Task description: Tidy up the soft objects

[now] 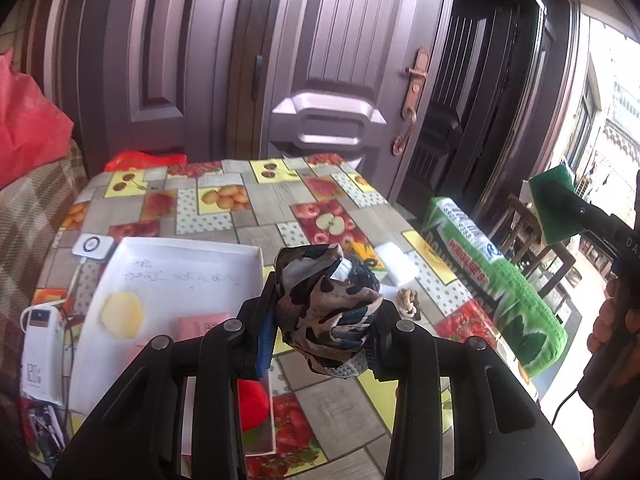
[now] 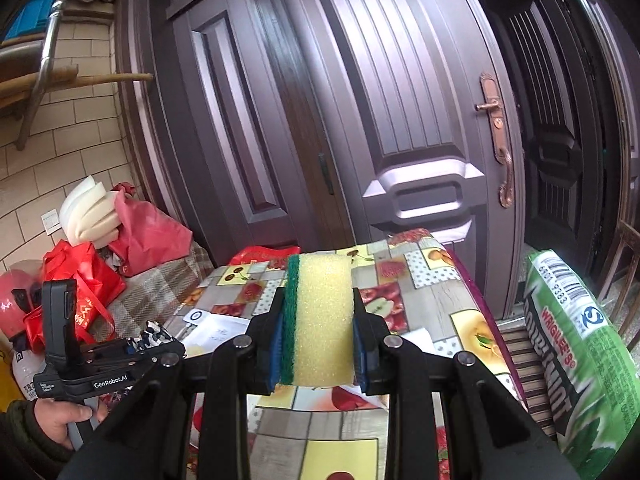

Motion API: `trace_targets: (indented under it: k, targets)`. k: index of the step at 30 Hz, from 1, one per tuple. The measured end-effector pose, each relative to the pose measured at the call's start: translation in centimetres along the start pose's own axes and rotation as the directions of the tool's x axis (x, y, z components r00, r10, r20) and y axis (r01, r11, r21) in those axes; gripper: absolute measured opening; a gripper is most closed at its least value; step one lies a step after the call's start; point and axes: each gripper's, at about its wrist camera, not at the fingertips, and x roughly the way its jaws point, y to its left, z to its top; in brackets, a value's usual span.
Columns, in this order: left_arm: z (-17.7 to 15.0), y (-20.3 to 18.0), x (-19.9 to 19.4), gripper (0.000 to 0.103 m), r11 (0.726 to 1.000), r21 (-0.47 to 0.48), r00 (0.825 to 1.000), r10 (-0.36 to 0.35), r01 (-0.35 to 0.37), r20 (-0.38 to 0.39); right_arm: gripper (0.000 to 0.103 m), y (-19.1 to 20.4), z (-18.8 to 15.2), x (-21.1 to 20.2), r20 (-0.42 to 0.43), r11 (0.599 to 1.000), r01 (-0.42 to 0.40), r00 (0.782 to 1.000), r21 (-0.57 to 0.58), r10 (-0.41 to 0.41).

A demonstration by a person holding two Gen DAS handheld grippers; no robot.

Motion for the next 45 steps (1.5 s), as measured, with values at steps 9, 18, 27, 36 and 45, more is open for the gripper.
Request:
trace_targets:
  k: [9,18,27,36,45]
  targets:
    - [-0.1,1.5,-2.9,0.035,1.0,-0.026,0.998,0.003,-0.001,0.056,0.027,2.7,0.4,-0.1,0.012,0.999,-0.029,0.999,-0.034,0.03]
    - [-0.5,3.2,-5.2,0.035,0.998,-0.056,0.995,0.025,-0.02,0.094,0.027,4.7,0.7,0.3,0.005,0.996,-0.059,0.998,-0.064,0.06]
    - [-0.8,4.8,-6.6,0.035,0.996,-0.076,0.993,0.05,-0.042,0.11,0.027,6.7,0.6,1.2,-0.004,0.993,-0.088,0.996,-0.083,0.088]
    - [-0.8,6.6,-7.4,0.035,0.994,-0.089,0.99,0.068,-0.057,0.122,0.027,8.5,0.7,2.0,-0.008,0.988,-0.117,0.993,-0.103,0.117]
    - [-1.0,8.0,-7.3,0.035,0.992,-0.107,0.99,0.077,-0.064,0.119,0.027,9.8,0.7,3.3,-0.024,0.982,-0.14,0.99,-0.124,0.139]
